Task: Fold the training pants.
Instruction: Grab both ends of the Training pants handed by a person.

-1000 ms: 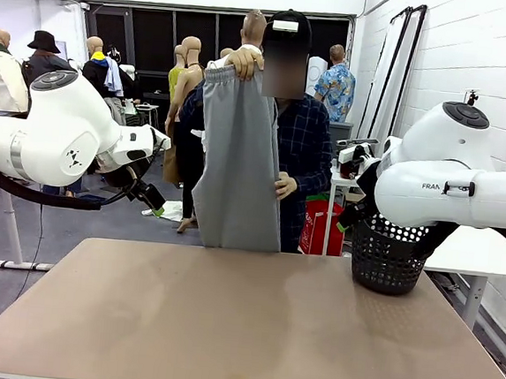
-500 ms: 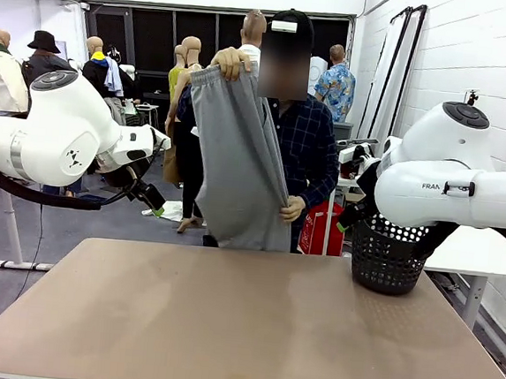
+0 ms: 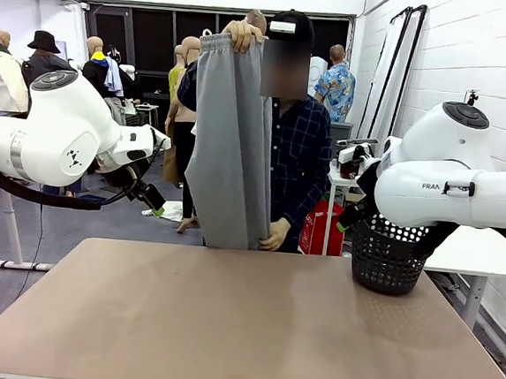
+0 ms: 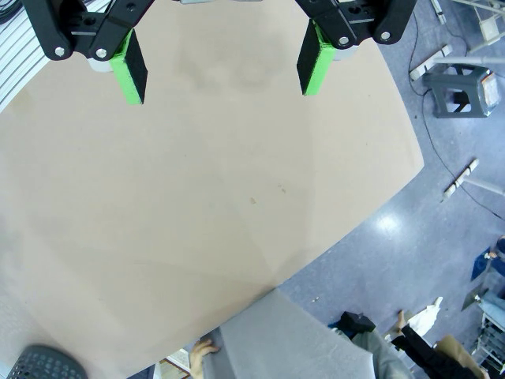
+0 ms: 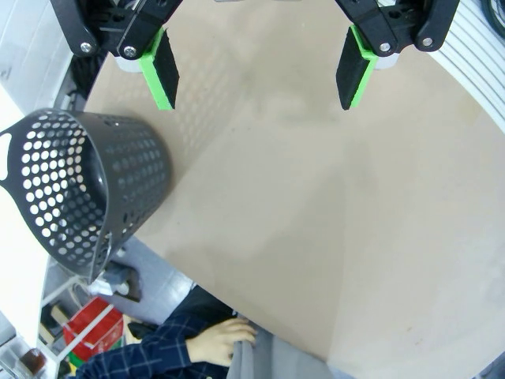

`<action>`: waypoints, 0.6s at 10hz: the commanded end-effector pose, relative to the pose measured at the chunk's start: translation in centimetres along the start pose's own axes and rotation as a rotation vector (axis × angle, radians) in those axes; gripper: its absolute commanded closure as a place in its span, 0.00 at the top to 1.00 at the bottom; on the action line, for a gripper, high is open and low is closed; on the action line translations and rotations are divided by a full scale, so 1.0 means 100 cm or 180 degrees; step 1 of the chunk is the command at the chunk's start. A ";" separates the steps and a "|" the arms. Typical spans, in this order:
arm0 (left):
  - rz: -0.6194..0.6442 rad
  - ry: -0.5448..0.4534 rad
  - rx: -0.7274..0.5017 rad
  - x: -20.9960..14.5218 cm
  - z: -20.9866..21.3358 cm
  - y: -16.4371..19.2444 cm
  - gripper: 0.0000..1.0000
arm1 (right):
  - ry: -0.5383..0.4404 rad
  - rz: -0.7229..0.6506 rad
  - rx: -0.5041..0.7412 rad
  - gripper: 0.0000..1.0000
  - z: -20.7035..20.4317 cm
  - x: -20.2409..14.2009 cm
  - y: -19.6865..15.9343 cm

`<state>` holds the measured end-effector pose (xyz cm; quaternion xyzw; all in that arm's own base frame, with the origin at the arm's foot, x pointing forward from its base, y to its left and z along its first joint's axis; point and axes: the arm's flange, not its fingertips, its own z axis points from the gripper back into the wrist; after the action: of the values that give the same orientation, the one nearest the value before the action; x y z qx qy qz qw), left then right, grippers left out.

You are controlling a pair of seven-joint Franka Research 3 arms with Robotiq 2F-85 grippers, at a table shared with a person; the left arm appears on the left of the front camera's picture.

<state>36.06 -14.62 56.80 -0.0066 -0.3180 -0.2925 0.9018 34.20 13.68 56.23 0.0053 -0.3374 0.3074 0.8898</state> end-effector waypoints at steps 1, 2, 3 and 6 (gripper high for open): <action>-0.0004 -0.0004 -0.0006 0.000 0.000 0.000 1.00 | -0.0004 -0.0002 0.0003 1.00 0.000 0.000 0.000; -0.0004 -0.0004 -0.0006 0.000 0.000 0.000 1.00 | -0.0004 -0.0002 0.0003 1.00 0.000 0.000 0.000; -0.0004 -0.0004 -0.0006 0.000 0.000 0.000 1.00 | -0.0004 -0.0002 0.0003 1.00 0.000 0.000 0.000; -0.0004 -0.0004 -0.0006 0.000 0.000 0.000 1.00 | -0.0004 -0.0002 0.0003 1.00 0.000 0.000 0.000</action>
<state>36.06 -14.62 56.80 -0.0066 -0.3180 -0.2925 0.9018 34.20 13.68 56.23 0.0053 -0.3374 0.3074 0.8898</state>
